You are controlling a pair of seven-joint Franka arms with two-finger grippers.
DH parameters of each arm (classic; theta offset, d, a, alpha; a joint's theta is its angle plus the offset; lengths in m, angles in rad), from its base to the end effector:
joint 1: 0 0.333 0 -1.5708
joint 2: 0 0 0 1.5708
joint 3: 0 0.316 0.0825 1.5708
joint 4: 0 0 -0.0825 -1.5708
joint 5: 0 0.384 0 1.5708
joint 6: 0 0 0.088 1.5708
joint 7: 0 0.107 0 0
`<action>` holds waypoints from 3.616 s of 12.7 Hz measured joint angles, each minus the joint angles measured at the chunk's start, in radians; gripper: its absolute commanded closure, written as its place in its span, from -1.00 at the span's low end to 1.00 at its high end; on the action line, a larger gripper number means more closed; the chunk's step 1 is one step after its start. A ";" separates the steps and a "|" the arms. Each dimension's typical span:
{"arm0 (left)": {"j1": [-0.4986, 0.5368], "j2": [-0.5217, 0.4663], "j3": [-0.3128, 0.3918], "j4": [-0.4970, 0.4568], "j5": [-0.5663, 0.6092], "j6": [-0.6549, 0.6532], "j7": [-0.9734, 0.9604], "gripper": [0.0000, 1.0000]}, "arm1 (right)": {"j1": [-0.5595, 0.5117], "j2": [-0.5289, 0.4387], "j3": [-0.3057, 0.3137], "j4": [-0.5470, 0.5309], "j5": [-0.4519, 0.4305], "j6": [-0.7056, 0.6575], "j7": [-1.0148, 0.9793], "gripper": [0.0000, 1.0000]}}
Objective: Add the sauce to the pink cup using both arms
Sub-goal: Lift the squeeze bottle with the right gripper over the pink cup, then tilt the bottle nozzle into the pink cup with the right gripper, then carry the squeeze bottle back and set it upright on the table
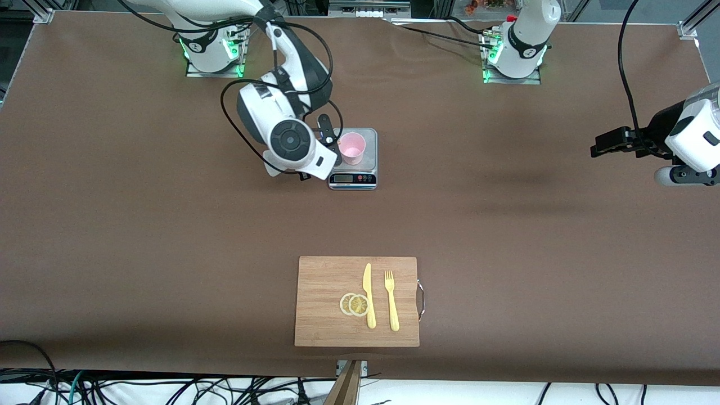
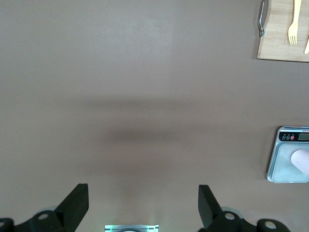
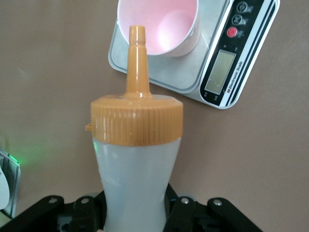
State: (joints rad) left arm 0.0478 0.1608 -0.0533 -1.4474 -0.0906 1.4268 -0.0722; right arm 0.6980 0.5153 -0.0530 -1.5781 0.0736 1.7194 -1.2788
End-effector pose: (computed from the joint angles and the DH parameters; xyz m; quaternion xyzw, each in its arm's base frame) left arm 0.5860 -0.0114 0.5794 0.9942 0.0307 -0.0922 0.0459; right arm 0.5084 0.3960 0.3158 -0.5710 -0.7994 0.1695 0.0780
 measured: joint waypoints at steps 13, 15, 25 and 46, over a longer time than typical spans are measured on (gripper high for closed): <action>0.000 0.001 0.001 0.000 0.000 0.000 0.001 -1.00 | 0.142 0.035 0.000 -0.015 -0.241 0.002 0.314 0.52; 0.000 0.001 0.001 0.000 0.000 0.000 0.001 -1.00 | 0.176 0.035 0.000 -0.015 -0.278 -0.013 0.385 0.52; 0.000 0.002 0.001 0.000 0.000 0.000 0.001 -1.00 | 0.183 0.011 -0.013 -0.009 -0.290 -0.053 0.405 0.50; 0.000 0.006 0.002 0.000 0.000 0.000 0.002 -1.00 | 0.074 -0.116 -0.045 -0.114 0.016 0.097 0.164 0.48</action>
State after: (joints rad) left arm 0.0481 0.1666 -0.0516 -1.4474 -0.0906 1.4268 -0.0707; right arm 0.7724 0.3990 -0.0978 -1.6925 0.0894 1.8159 -1.1146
